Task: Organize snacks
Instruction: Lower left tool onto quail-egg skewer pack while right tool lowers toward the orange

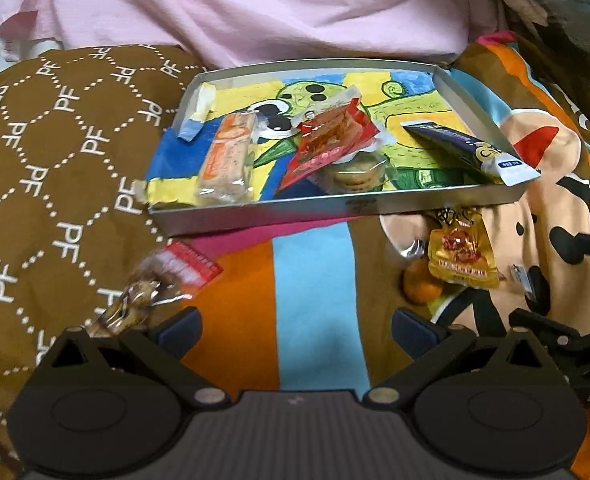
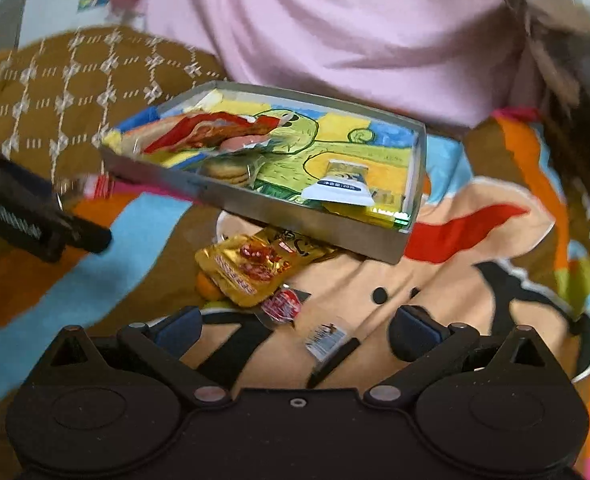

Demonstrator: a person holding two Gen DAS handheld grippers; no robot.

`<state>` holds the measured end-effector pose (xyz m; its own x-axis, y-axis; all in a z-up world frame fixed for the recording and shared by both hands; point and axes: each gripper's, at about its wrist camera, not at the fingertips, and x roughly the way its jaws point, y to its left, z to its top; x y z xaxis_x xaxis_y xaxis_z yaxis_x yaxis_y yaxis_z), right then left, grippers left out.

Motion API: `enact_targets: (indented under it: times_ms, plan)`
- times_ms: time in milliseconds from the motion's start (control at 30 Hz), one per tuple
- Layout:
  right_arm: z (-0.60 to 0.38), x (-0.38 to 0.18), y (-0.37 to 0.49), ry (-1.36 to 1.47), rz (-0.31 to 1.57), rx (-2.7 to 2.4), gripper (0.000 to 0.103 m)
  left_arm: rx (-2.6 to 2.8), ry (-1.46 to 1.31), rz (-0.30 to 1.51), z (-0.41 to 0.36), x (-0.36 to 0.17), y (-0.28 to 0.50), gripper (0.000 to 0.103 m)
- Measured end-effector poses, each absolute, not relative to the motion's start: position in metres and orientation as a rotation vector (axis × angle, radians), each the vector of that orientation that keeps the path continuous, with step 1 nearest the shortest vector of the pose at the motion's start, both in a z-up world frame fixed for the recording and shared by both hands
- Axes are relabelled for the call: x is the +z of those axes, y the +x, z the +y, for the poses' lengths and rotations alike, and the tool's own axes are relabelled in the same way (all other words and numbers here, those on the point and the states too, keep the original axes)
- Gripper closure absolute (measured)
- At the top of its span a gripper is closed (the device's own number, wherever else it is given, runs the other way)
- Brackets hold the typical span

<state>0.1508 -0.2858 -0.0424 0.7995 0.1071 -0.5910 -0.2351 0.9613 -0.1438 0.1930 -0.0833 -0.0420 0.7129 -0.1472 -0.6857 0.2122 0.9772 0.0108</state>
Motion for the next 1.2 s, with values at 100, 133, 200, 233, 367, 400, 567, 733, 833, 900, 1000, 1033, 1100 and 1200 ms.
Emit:
enact_targets:
  times_ms: [100,133,200,233,367,400,567,733,833,900,1000,1033,1100,1200]
  plan:
    - [-0.285,-0.046,0.161,-0.195,0.622,0.2,0.001,-0.193,0.108,0.741,-0.088,-0.044,0.201,0.0]
    - [-0.284,-0.047,0.163,-0.188,0.629,0.208,0.002,-0.178,0.116,0.729,-0.088,-0.044,0.202,0.0]
    - [-0.28,-0.052,0.166,-0.163,0.657,0.236,0.008,-0.151,0.121,0.711,-0.085,-0.043,0.204,0.0]
    - [-0.277,-0.054,0.165,-0.161,0.663,0.255,0.009,-0.135,0.122,0.705,-0.081,-0.042,0.205,0.0]
    - [-0.259,-0.059,0.163,-0.185,0.667,0.331,0.014,-0.095,0.148,0.683,-0.062,-0.041,0.204,0.0]
    - [-0.254,-0.059,0.163,-0.18,0.671,0.351,0.015,-0.088,0.159,0.684,-0.057,-0.042,0.204,0.0]
    - [-0.237,-0.067,0.172,-0.17,0.706,0.355,0.016,-0.055,0.189,0.705,-0.028,-0.047,0.209,0.0]
    - [-0.236,-0.071,0.183,-0.1,0.708,0.307,0.016,-0.071,0.222,0.731,-0.008,-0.054,0.22,0.0]
    - [-0.234,-0.07,0.186,-0.057,0.717,0.297,0.017,-0.092,0.259,0.749,0.0,-0.058,0.231,0.0]
    - [-0.232,-0.07,0.184,-0.05,0.727,0.304,0.017,-0.114,0.27,0.766,0.004,-0.061,0.237,0.0]
    - [-0.227,-0.069,0.178,-0.032,0.757,0.329,0.024,-0.152,0.281,0.797,0.009,-0.067,0.246,0.0]
    - [-0.226,-0.07,0.179,-0.011,0.774,0.331,0.024,-0.17,0.288,0.809,0.011,-0.069,0.248,0.0]
    - [-0.224,-0.072,0.18,0.001,0.78,0.314,0.025,-0.199,0.309,0.833,0.014,-0.074,0.252,0.0]
    - [-0.225,-0.078,0.187,-0.014,0.774,0.231,0.025,-0.243,0.317,0.834,0.017,-0.079,0.254,0.0]
